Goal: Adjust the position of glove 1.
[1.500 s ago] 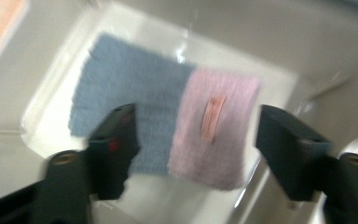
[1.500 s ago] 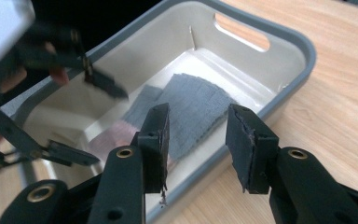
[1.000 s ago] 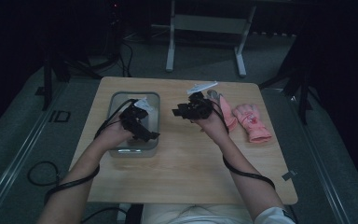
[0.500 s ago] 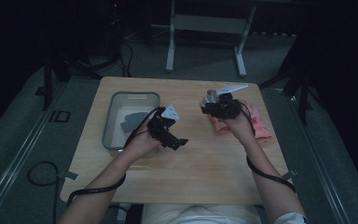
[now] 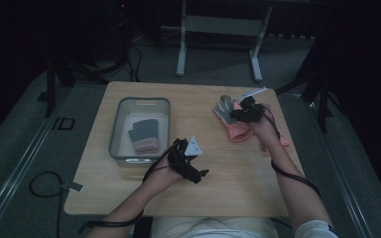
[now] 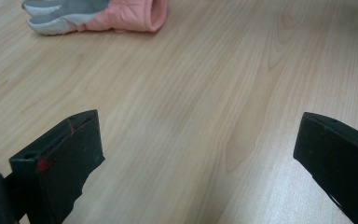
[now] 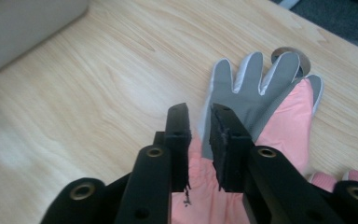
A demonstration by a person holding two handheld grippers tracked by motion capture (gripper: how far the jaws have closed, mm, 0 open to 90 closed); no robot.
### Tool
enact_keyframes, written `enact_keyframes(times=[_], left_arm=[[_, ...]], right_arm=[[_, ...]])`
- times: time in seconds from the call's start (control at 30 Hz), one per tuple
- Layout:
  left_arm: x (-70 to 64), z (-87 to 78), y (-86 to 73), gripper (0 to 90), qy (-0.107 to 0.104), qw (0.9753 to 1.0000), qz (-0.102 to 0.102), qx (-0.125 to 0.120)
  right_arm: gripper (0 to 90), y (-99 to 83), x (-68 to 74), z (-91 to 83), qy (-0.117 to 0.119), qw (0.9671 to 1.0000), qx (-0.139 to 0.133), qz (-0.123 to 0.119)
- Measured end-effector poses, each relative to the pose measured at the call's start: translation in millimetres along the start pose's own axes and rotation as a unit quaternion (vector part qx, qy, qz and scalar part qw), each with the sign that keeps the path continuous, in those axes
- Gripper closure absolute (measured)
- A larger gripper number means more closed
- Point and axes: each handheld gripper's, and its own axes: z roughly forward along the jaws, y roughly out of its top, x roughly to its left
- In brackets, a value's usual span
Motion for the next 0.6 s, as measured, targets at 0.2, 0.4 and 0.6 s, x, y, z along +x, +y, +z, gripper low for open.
enact_keyframes(times=[0.2, 0.4, 0.6], left_arm=[[-19.3, 5.6, -21.8, 0.8, 0.022, 0.9994, -0.018, -0.019], [-27.5, 8.8, -36.9, 0.8, 0.029, 0.9986, -0.037, -0.023], [-35.1, 8.0, -44.0, 0.8, 0.048, 0.9981, -0.031, -0.023]], right_arm=[[72.4, 5.0, -9.7, 25.5, -0.007, 0.9997, 0.02, -0.013], [69.0, 8.6, -14.6, 44.7, -0.011, 0.9991, 0.031, -0.028], [67.4, 5.1, -19.7, 64.6, -0.049, 0.9966, 0.053, -0.041]])
